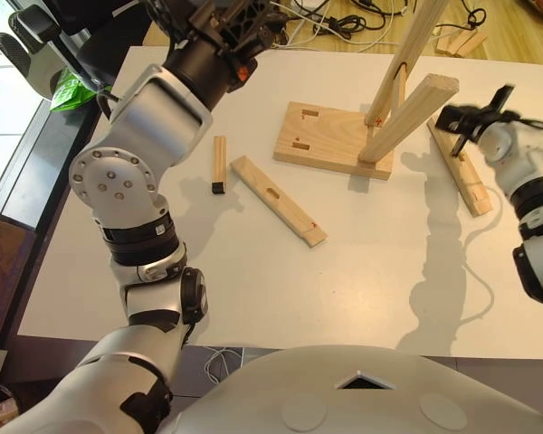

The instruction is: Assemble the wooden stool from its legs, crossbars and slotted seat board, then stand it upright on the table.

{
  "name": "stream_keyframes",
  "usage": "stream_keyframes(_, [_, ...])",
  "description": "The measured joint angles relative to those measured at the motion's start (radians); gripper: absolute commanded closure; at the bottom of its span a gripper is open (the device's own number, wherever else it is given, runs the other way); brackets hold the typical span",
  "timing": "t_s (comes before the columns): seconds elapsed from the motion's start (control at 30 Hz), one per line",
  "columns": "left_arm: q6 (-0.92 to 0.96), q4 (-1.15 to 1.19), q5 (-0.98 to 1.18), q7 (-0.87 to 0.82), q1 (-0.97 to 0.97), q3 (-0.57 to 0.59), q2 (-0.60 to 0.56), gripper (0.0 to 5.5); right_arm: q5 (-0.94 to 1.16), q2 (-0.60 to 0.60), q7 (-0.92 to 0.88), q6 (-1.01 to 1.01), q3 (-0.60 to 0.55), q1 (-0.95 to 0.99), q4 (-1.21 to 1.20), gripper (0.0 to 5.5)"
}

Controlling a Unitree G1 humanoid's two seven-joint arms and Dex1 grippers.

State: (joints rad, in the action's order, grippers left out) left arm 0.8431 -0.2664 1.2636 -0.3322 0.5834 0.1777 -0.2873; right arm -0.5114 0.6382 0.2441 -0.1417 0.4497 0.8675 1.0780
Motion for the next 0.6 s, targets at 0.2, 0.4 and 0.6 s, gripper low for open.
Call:
stream_keyframes(0.2, [0.012,0.217,-0.301,0.26,0.081,-0.191,-0.112,5.45,0.317,0.037,0.353,0.118,-0.208,-0.219,-0.405,5.5])
stream_keyframes(0.4, [-0.189,0.793,-0.738,0.722,0.317,-0.482,-0.134,5.45,0.65,0.036,0.492,0.487,-0.403,-0.389,-0.937,5.5])
stream_keyframes(0.6, [-0.335,1.187,-1.043,1.019,0.372,-0.644,-0.115,5.45,0.948,0.035,0.539,0.745,-0.575,-0.503,-1.273,5.5])
